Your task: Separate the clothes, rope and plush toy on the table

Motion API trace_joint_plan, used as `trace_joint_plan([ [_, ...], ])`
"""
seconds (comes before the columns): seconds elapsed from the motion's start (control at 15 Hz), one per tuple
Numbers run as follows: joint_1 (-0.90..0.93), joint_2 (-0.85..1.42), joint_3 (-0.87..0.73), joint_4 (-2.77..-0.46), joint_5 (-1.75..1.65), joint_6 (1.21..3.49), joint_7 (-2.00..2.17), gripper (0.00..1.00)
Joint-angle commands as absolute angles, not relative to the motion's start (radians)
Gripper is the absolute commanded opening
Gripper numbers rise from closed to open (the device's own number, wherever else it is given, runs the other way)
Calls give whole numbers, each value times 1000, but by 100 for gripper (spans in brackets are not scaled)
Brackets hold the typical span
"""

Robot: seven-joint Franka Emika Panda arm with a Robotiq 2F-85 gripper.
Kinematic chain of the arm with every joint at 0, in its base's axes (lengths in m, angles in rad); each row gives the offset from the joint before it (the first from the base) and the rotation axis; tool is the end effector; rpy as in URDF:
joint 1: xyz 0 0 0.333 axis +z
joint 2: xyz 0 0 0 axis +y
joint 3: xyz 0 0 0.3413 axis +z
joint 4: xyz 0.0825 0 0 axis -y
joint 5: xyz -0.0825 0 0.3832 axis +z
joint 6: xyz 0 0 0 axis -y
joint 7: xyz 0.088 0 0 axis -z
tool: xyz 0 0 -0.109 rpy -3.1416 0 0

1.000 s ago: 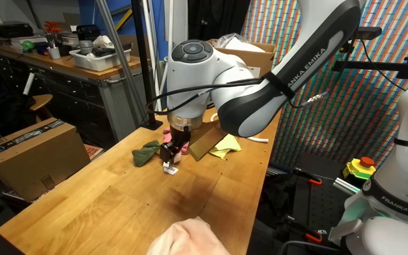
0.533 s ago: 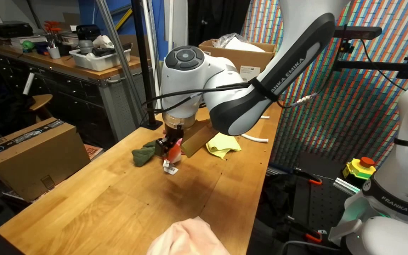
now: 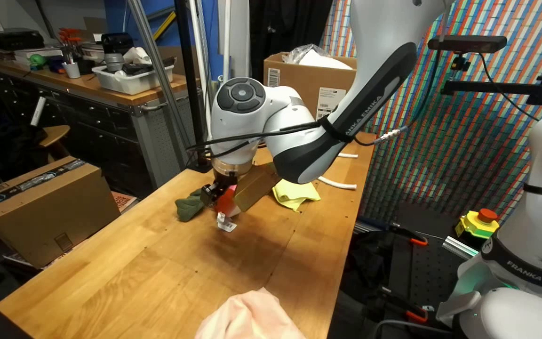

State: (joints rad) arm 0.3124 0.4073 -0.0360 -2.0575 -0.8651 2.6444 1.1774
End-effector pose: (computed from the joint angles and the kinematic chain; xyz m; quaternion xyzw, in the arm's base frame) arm 0.5855 0.1871 0.2694 0.9648 -0.0769 0.2178 0.1255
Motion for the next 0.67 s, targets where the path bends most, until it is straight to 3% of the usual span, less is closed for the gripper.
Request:
trace_joint_plan([
  [0.0,308,452,-39,-2008,-880,2672,1210,100],
  [0.6,308,514,-52,-1965,-874,2669,1216,100],
])
